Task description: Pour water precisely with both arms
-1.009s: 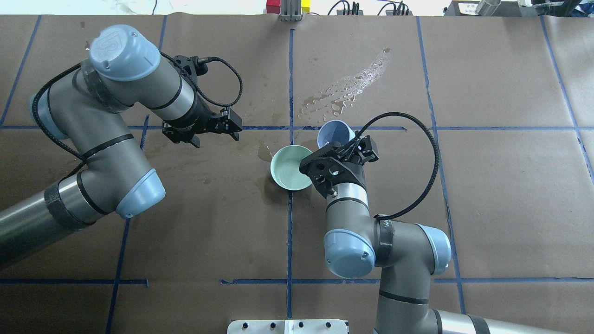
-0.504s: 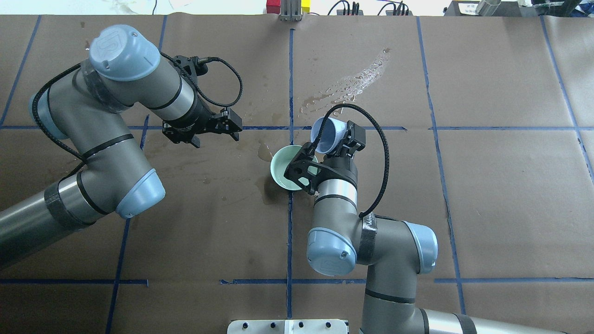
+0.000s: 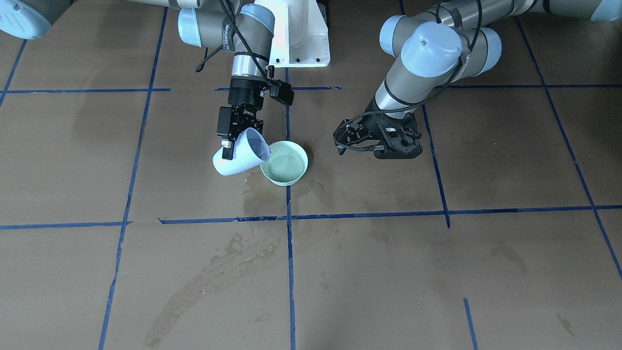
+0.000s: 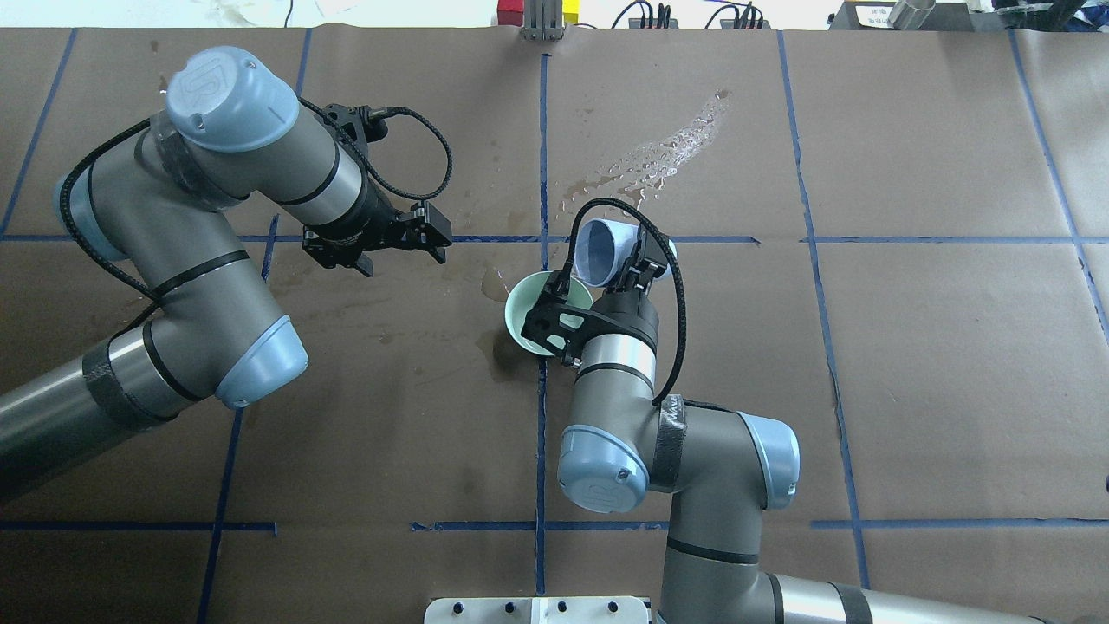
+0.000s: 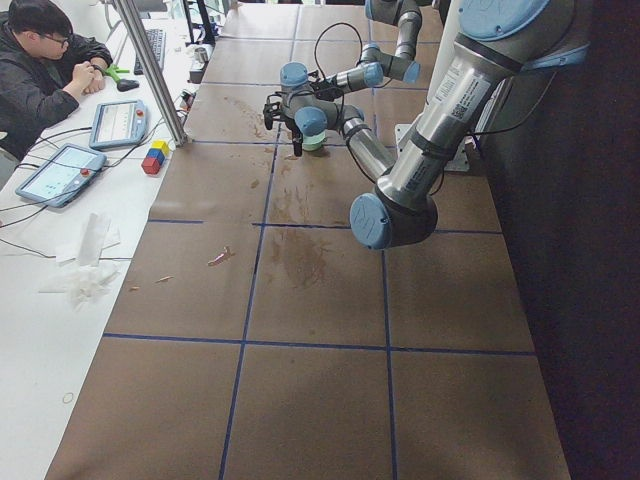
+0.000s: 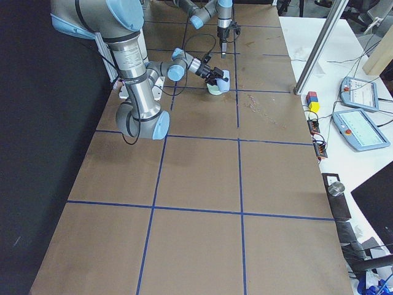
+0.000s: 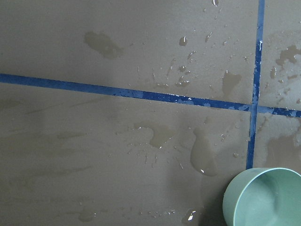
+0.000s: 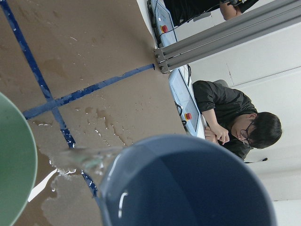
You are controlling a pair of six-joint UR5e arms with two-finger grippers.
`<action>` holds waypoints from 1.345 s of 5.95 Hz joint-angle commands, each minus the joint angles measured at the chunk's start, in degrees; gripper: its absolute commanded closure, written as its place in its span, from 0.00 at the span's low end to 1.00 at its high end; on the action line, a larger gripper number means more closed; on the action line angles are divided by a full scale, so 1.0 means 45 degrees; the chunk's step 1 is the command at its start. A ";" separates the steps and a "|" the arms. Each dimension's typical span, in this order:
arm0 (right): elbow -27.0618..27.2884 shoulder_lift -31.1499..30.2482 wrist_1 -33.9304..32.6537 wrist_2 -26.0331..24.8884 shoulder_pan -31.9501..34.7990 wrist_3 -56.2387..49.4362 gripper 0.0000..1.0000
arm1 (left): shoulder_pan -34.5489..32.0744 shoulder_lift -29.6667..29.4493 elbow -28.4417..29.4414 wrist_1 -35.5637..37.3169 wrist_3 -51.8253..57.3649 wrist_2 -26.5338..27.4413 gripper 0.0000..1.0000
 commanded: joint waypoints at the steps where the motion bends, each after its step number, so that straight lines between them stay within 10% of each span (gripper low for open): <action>1: -0.0117 0.0407 -0.0870 -0.0138 -0.0002 -0.0407 1.00 | 0.0000 0.0002 0.0000 0.0000 0.0000 0.0000 0.00; 8: -0.0117 0.0487 -0.0993 -0.0275 -0.0041 -0.0585 1.00 | 0.0000 0.0002 0.0000 0.0000 0.0000 0.0000 0.00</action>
